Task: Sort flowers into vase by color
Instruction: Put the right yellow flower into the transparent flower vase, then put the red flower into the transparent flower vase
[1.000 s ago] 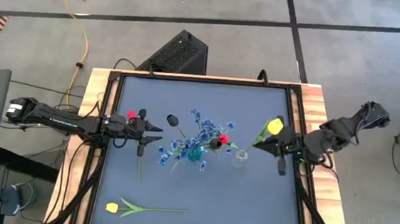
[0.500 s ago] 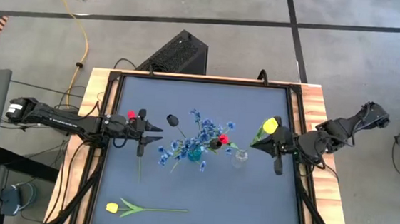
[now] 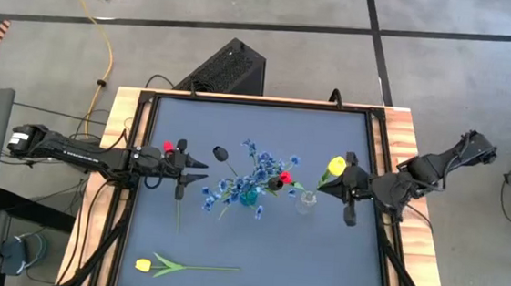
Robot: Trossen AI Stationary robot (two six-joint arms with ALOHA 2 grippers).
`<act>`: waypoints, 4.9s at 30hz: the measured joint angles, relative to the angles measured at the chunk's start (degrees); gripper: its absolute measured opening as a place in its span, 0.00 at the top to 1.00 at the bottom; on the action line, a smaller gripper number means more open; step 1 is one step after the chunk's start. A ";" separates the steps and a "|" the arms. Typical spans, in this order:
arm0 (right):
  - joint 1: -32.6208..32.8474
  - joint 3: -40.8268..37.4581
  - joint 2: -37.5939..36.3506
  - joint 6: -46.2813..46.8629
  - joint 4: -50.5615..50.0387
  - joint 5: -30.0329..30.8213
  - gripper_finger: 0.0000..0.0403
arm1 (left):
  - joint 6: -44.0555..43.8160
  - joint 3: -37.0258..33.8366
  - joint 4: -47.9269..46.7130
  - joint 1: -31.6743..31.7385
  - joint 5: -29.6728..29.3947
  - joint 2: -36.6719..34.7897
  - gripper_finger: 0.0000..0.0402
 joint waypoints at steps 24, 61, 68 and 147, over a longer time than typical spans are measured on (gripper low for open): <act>-1.09 0.02 9.45 8.99 -3.85 -0.58 0.81 | -0.66 0.00 -0.12 0.01 0.12 -0.01 0.68; 8.48 6.34 19.55 15.62 -6.95 -10.87 0.56 | -38.47 22.00 -57.37 -0.25 -5.91 5.26 0.68; 8.56 6.29 23.20 4.07 -6.99 -11.76 0.56 | -57.24 21.68 -64.24 -5.31 3.39 12.94 0.68; 18.81 -11.47 18.71 -9.41 52.61 9.23 0.56 | -6.03 37.99 3.52 -16.10 17.94 8.42 1.00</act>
